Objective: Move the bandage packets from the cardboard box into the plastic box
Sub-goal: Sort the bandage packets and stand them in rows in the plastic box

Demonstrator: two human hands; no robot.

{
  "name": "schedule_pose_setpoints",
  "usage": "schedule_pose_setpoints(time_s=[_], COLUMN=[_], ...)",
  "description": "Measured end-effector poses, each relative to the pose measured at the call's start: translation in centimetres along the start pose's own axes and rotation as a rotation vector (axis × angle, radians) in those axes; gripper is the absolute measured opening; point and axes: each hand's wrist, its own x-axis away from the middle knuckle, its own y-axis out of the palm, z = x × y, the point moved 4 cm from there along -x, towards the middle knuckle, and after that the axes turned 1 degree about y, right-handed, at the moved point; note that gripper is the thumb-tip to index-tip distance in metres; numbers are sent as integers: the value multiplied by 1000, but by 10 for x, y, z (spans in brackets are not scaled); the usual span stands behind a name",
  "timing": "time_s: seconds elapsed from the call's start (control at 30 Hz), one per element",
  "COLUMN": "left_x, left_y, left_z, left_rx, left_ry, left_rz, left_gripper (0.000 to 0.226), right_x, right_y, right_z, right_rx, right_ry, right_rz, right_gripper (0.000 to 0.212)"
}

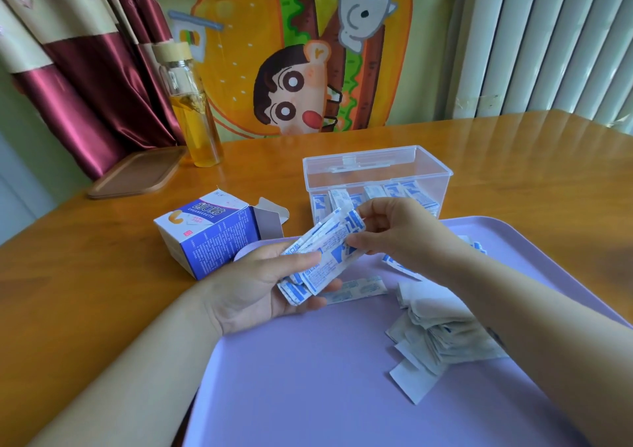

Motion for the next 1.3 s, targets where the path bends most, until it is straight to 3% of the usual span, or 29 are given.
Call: schedule_pose_setpoints(time_s=[0.1,0.23,0.4,0.53,0.67,0.83,0.9,1.0,1.17,1.3], left_x=[3,1,-3,-4,-6,-8,-7,-6,-6,-5], left_y=[3,9,9,6,-1,-7,-4,-1,3,3], left_z=[0,-2,-5,-4,-1,2,4,5,3,4], left_rx=[83,54,-169,-310,-553,-828,-880,-923,-920,-839], left_ry=[-70,-96,-33,49,155,252,283,318,318,320], left_rz=[-75,-13,70,144,251,287,293,276,206,202], left_gripper=[37,36,16,16,15,22,21,23,32,20], right_x=[2,5,7,11,13,15,15,14,17,19], right_y=[0,2,3,-4,-8,-6,-6,-7,-9,-13], right_z=[-1,-3,-10,-17,-18,-19,-19,-19,-25,-28], right_rx=[36,81,103,13,17,29,47,74,173,197], right_ry=[-13,-45,-105,-118,-136,-169,-166,-181,-260,-281], right_rz=[-42,-60,-7,31,-7,-38,-23,40,115,93], right_gripper=[17,19,22,8,27,7,10,21,20,19])
